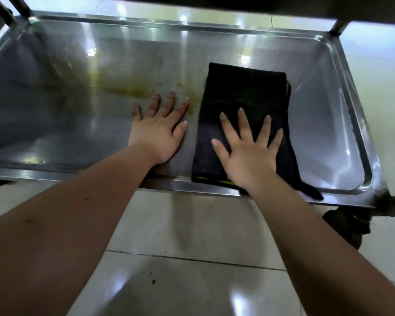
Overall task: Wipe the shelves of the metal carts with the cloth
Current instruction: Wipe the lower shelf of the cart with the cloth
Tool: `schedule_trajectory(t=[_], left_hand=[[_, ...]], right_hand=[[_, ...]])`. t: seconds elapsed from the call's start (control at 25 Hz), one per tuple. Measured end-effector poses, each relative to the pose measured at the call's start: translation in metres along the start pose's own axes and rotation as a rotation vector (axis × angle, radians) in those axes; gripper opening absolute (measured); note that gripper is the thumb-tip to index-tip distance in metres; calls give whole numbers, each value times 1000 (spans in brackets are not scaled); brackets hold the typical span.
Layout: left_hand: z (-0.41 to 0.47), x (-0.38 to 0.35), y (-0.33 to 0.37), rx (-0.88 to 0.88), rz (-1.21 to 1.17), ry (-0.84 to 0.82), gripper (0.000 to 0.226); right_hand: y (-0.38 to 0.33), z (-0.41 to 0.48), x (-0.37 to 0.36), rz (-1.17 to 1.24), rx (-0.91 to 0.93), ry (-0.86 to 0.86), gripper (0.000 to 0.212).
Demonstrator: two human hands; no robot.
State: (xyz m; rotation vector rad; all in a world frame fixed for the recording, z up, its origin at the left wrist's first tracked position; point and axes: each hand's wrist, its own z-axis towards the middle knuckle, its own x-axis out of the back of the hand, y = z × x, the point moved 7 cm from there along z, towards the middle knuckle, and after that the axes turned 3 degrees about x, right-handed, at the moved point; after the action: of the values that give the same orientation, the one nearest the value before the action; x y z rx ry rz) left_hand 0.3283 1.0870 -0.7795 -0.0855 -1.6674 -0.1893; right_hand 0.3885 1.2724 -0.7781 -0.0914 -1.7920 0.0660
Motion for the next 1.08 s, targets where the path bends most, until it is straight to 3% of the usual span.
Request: schedule_trajectory(t=[0.16,0.28,0.4,0.52,0.68,0.76,0.96,1.08], left_hand=[[-3,8,2,-20,-27,36,53],[-10,25,15,-109,-116,165,40],[-22,36,36,-99,-250,214,35],[-30,31,40,27,-390,162,38],[-34,28,44,307,-899,60,47],[-32,26,47,417,-925,-43,50],[-23,30,32,539,-645,-278,53],[-25,40,30,493,-888,-224,36]], right_hand=[[-5,-44,-7,60,66,-127,65],[36,-34,22,240,-91,57,66],[76,-17,24,344,-181,93,65],[86,-18,28,427,-209,178,59],[73,-31,35,328,-174,227,52],[69,-34,38,478,-190,272,52],[80,-31,41,983,-294,350,37],[85,-38,49,1238,-292,301,28]])
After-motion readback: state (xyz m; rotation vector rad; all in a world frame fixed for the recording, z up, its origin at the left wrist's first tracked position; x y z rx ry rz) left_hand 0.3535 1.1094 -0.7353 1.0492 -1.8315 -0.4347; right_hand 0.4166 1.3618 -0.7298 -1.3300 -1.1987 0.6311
